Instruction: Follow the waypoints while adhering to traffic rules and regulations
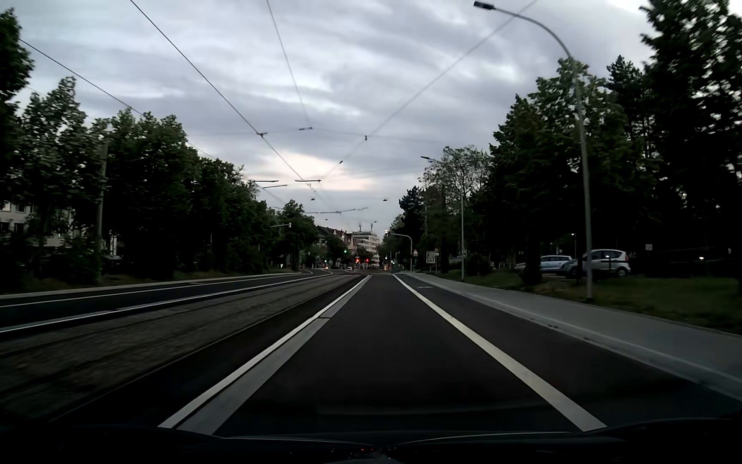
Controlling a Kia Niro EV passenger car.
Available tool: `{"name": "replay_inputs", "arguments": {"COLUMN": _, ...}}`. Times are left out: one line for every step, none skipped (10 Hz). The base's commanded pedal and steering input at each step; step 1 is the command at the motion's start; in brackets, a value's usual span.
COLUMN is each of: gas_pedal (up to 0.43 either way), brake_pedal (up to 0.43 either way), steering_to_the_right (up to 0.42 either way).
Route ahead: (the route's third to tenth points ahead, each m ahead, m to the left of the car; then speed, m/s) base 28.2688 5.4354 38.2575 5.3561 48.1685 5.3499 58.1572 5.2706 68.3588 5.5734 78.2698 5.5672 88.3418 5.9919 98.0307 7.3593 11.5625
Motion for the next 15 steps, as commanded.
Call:
{"name": "replay_inputs", "arguments": {"gas_pedal": 0.150, "brake_pedal": 0.000, "steering_to_the_right": -0.004}}
{"name": "replay_inputs", "arguments": {"gas_pedal": 0.150, "brake_pedal": 0.000, "steering_to_the_right": -0.004}}
{"name": "replay_inputs", "arguments": {"gas_pedal": 0.150, "brake_pedal": 0.000, "steering_to_the_right": -0.003}}
{"name": "replay_inputs", "arguments": {"gas_pedal": 0.150, "brake_pedal": 0.000, "steering_to_the_right": -0.002}}
{"name": "replay_inputs", "arguments": {"gas_pedal": 0.150, "brake_pedal": 0.000, "steering_to_the_right": 0.000}}
{"name": "replay_inputs", "arguments": {"gas_pedal": 0.150, "brake_pedal": 0.000, "steering_to_the_right": 0.000}}
{"name": "replay_inputs", "arguments": {"gas_pedal": 0.150, "brake_pedal": 0.000, "steering_to_the_right": 0.000}}
{"name": "replay_inputs", "arguments": {"gas_pedal": 0.150, "brake_pedal": 0.000, "steering_to_the_right": 0.000}}
{"name": "replay_inputs", "arguments": {"gas_pedal": 0.150, "brake_pedal": 0.000, "steering_to_the_right": 0.000}}
{"name": "replay_inputs", "arguments": {"gas_pedal": 0.150, "brake_pedal": 0.000, "steering_to_the_right": 0.001}}
{"name": "replay_inputs", "arguments": {"gas_pedal": 0.150, "brake_pedal": 0.000, "steering_to_the_right": 0.001}}
{"name": "replay_inputs", "arguments": {"gas_pedal": 0.150, "brake_pedal": 0.000, "steering_to_the_right": 0.000}}
{"name": "replay_inputs", "arguments": {"gas_pedal": 0.150, "brake_pedal": 0.000, "steering_to_the_right": 0.000}}
{"name": "replay_inputs", "arguments": {"gas_pedal": 0.150, "brake_pedal": 0.000, "steering_to_the_right": 0.000}}
{"name": "replay_inputs", "arguments": {"gas_pedal": 0.150, "brake_pedal": 0.000, "steering_to_the_right": 0.001}}
